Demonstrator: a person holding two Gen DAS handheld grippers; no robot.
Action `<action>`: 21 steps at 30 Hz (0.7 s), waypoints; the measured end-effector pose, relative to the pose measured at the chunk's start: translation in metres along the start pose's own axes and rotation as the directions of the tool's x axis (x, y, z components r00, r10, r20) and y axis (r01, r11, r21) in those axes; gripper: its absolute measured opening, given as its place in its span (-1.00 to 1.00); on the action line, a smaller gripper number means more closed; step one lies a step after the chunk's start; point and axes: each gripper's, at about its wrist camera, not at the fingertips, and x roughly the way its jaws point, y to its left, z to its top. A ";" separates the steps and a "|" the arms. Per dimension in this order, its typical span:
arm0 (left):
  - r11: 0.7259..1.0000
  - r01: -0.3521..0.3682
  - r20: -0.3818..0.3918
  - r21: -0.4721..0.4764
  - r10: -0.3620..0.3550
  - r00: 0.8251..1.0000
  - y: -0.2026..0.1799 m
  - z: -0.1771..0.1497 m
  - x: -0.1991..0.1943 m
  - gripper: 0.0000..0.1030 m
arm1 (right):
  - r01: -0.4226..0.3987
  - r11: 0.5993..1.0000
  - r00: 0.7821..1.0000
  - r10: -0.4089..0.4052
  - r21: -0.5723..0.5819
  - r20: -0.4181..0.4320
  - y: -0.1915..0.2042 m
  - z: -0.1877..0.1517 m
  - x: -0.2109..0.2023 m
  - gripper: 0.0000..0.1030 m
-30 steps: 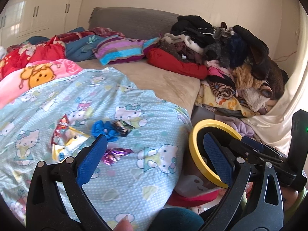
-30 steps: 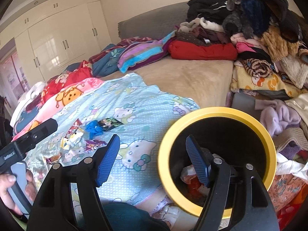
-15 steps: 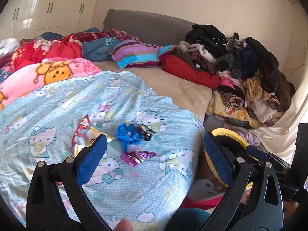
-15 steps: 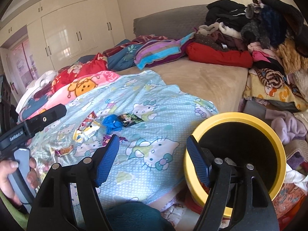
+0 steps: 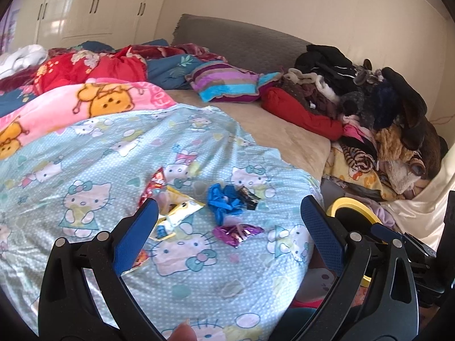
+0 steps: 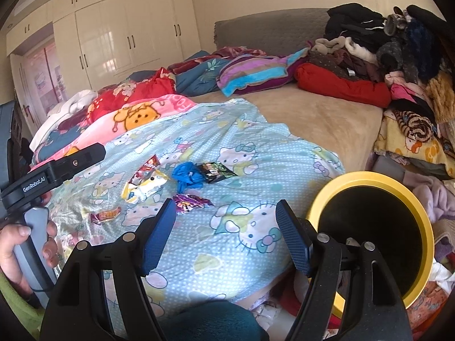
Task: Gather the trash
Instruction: 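Move both open tools back over the remaining wrappers on the sheet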
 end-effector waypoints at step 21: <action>0.989 -0.109 -0.061 -0.097 0.104 0.993 0.070 -0.014 0.016 0.78 | -0.084 0.993 0.992 0.075 -0.088 -0.105 0.041 0.004 0.074 0.31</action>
